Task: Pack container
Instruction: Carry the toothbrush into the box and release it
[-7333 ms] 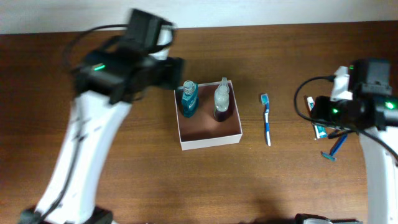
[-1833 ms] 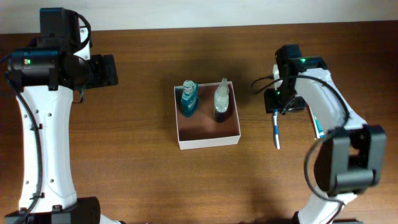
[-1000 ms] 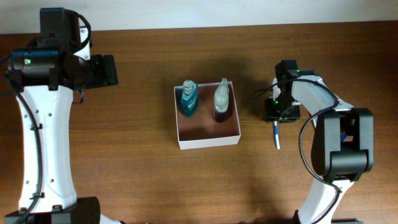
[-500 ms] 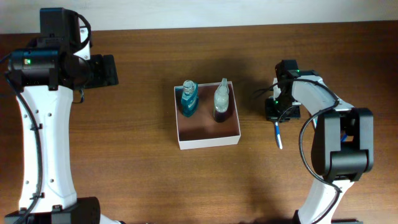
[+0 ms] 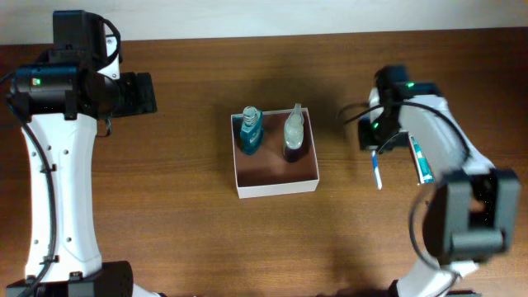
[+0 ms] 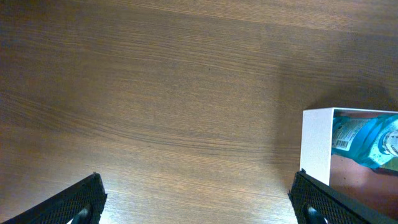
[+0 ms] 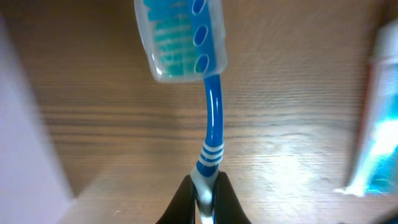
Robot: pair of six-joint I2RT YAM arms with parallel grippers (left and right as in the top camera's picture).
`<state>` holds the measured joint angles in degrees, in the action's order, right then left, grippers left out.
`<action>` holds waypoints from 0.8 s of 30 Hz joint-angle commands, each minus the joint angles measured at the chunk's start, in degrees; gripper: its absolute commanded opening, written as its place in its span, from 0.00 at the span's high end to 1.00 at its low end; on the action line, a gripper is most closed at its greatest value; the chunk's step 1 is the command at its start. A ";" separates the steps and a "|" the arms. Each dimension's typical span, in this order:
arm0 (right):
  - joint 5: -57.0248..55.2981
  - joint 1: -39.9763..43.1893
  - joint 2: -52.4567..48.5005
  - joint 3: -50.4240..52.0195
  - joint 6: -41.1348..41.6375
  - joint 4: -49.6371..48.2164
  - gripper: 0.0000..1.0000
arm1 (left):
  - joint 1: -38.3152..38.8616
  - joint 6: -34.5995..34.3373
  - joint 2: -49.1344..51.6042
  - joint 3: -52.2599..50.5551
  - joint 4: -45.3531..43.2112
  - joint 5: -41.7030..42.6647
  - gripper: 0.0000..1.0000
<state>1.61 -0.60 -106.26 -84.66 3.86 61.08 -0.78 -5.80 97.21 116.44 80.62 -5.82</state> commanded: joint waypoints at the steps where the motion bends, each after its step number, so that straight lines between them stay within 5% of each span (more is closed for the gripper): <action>1: 0.90 -0.48 11.41 -3.63 -3.56 1.01 0.96 | -0.15 0.28 0.39 -0.17 0.00 0.46 0.04; 5: 7.52 -9.77 22.01 -3.65 -21.70 1.79 0.96 | -0.15 0.28 0.39 -0.17 -0.02 0.46 0.04; 12: 0.79 -31.54 21.99 -3.65 -43.10 1.49 0.96 | -0.15 0.28 0.39 -0.17 0.02 0.48 0.04; 24: 1.70 -36.89 2.56 -3.65 -44.13 -3.28 0.96 | -0.15 0.28 0.39 -0.17 0.04 0.46 0.04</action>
<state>2.24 -37.32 -100.75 -87.94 -39.55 57.84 -0.78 -5.80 97.21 116.44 80.62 -5.80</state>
